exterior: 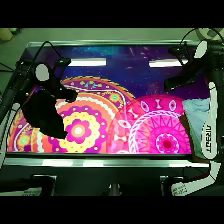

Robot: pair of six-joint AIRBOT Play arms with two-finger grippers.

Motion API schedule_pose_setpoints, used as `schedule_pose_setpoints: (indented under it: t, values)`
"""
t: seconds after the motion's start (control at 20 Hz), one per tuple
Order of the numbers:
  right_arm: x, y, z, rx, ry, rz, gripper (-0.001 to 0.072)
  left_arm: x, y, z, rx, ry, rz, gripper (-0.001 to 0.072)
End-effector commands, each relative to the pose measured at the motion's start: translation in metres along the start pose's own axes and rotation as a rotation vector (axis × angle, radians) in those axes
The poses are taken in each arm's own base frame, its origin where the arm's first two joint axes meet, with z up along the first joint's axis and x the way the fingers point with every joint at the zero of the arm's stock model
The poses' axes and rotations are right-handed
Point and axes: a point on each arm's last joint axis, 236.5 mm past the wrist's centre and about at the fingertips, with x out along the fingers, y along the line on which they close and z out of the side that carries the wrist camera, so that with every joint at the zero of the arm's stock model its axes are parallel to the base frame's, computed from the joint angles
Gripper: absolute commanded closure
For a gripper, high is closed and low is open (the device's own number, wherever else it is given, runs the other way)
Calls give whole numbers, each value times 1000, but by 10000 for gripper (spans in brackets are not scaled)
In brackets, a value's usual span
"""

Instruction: Fold the shirts.

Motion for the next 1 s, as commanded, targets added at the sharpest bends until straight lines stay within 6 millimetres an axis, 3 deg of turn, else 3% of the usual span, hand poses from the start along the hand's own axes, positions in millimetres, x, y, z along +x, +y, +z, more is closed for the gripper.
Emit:
schedule_pose_setpoints:
  t: [0.0, 0.1, 0.2, 0.3, 0.45, 0.55, 0.75, 0.95]
  values:
    - [0, -1, 1, 2, -4, -2, 19, 17, -4, 13, 0, -26, -14, 273]
    - [0, -4, 9, 2, -38, -17, 19, 31, -4, 11, 4, 3, -6, 274]
    - [-1, -9, 21, 2, -90, -40, 19, 44, 20, 15, 12, 11, 79, 245]
    - [-1, -10, 22, 2, -94, -41, 19, 41, 77, 10, -133, 23, 234, -13]
    - [0, -9, 20, -38, -82, -38, 21, 34, 158, -34, -505, 125, 295, -13]
    - [0, -8, 19, -83, -78, -37, 40, 35, 186, -53, -698, 152, 238, -13]
    - [0, -6, 13, -98, -53, -25, 40, 53, 213, -86, -818, 201, 208, -13]
    - [1, -3, 7, -119, -29, -14, 40, 89, 203, -125, -818, 302, 200, -12]
